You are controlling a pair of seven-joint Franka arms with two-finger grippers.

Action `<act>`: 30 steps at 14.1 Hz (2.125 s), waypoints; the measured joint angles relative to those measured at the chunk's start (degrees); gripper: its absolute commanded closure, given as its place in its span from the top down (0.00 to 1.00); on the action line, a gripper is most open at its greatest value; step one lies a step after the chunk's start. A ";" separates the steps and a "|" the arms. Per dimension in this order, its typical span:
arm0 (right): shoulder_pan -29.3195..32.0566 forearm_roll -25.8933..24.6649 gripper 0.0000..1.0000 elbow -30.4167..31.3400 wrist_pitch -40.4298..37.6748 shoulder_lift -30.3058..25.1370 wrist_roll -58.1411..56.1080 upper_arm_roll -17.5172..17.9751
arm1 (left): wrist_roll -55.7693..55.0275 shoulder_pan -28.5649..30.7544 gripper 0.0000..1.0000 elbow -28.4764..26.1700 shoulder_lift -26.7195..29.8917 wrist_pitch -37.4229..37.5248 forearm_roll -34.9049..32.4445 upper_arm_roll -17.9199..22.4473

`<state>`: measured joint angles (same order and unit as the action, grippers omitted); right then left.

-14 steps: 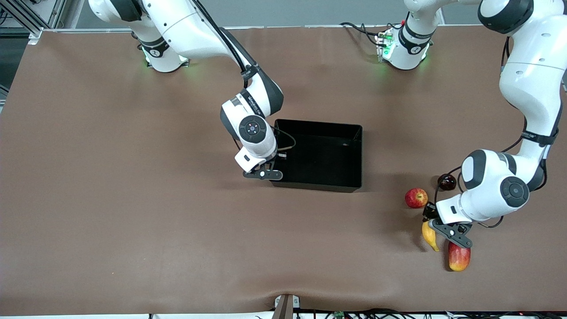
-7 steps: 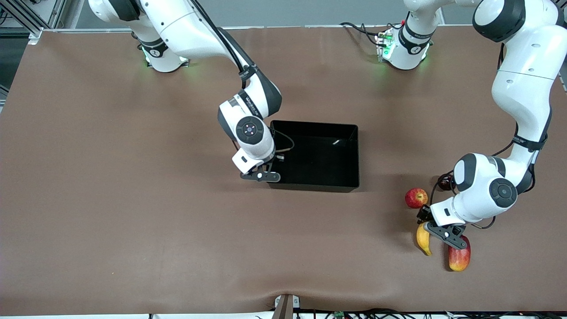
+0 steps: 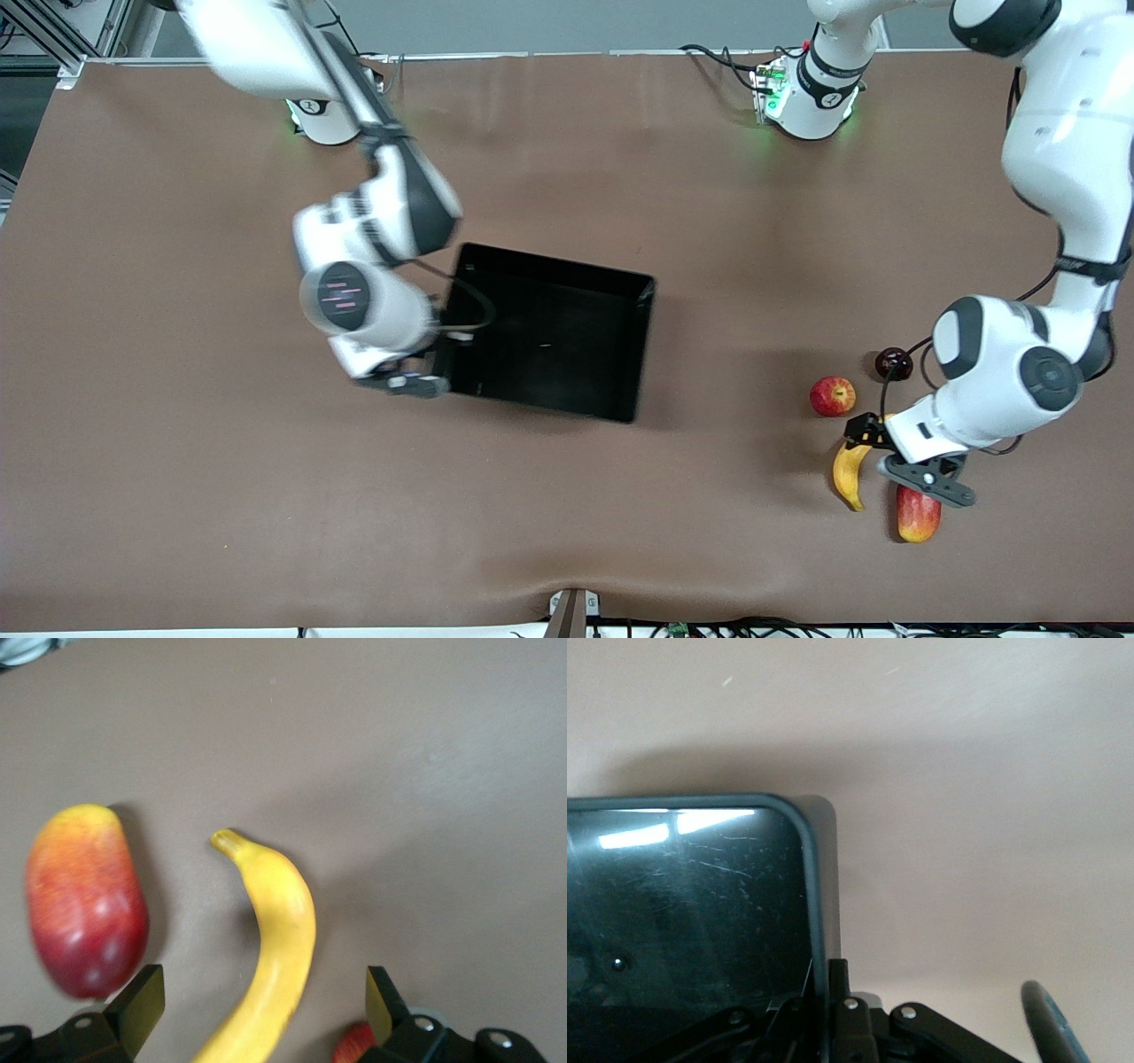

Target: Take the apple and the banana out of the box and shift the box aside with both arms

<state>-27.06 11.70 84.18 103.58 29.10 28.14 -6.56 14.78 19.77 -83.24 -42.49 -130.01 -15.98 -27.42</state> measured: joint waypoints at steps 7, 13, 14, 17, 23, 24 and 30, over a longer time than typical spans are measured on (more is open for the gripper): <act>22.90 -0.83 0.00 0.78 -8.83 -5.37 -21.34 -0.32 | -7.37 -0.01 1.00 0.01 13.96 16.06 2.91 -0.17; 35.27 -4.64 0.00 8.04 -5.07 -5.37 -36.29 -0.30 | -14.03 0.35 1.00 0.19 25.43 30.52 5.18 -0.19; 36.41 -5.18 0.00 9.80 -3.20 -5.36 -37.22 -0.28 | -14.68 0.34 1.00 0.17 27.63 32.87 5.27 -0.28; 40.04 -6.21 0.00 16.27 4.56 -5.29 -41.97 -0.23 | -14.93 0.33 1.00 0.12 32.69 36.93 5.35 -0.44; 44.64 -6.29 0.00 27.61 17.71 -5.20 -54.94 -0.20 | -15.08 -1.19 1.00 2.55 37.03 41.55 8.44 2.72; 44.71 -6.29 0.00 28.46 18.84 -5.20 -55.21 -0.19 | -15.08 -3.92 1.00 2.55 37.84 42.59 9.62 6.17; 45.00 -6.15 0.89 31.27 21.90 -5.16 -55.14 0.03 | -16.17 -17.14 1.00 -0.79 42.10 45.63 14.36 19.95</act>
<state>17.94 5.54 115.45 125.48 23.94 -26.99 -6.52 -1.39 2.63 -84.03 -0.39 -84.38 -1.62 -7.47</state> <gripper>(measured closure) 0.916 0.000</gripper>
